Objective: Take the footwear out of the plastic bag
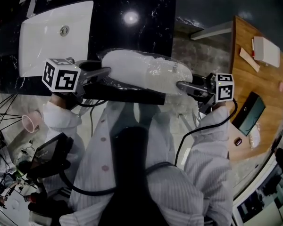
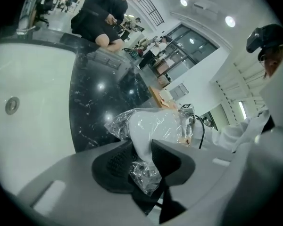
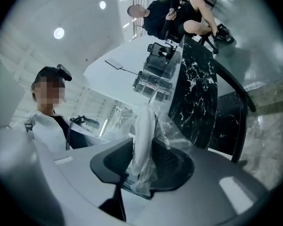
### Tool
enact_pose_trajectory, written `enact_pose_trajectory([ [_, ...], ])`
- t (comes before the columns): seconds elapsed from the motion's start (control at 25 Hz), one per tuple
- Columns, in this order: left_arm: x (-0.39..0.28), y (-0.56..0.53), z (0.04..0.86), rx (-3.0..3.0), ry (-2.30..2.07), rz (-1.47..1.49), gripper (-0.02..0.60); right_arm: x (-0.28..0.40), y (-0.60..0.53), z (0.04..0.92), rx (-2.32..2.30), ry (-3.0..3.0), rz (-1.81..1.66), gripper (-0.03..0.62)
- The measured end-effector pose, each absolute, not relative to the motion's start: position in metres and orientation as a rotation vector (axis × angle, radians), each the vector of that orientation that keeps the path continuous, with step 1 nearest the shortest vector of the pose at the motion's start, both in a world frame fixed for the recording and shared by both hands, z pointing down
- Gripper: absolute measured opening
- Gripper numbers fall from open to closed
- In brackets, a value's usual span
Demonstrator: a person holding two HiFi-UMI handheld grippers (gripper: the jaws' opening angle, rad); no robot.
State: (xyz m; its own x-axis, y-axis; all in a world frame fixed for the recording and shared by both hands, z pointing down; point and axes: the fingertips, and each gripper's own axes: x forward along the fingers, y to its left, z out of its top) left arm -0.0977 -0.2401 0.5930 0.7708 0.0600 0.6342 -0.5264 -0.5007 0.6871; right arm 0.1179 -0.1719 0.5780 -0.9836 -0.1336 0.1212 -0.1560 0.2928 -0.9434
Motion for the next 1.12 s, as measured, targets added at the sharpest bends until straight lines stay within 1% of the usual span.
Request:
enact_pose_trajectory([
  [0.16,-0.099,-0.247,0.575,2.028,-0.377,0.697,0.101,0.118,-0.180,0.557,0.299,-2.577,1.726,0.138],
  [0.4,-0.101,-0.266,0.522,2.181,-0.423,0.594,0.087,0.121,-0.205,0.500,0.386,-2.758,1.423,0.109],
  [0.68,-0.112,-0.281,0.470,2.325,-0.515,0.495,0.054,0.133,-0.217,0.443,0.465,-2.859,1.155,0.103],
  [0.88,-0.111,-0.287,0.452,2.372,-0.553,0.470,0.051,0.139,-0.218,0.420,0.513,-2.882,1.046,0.104],
  [1.12,-0.118,-0.288,0.449,2.376,-0.613,0.486,0.049,0.143,-0.213,0.418,0.531,-2.877,0.998,0.106],
])
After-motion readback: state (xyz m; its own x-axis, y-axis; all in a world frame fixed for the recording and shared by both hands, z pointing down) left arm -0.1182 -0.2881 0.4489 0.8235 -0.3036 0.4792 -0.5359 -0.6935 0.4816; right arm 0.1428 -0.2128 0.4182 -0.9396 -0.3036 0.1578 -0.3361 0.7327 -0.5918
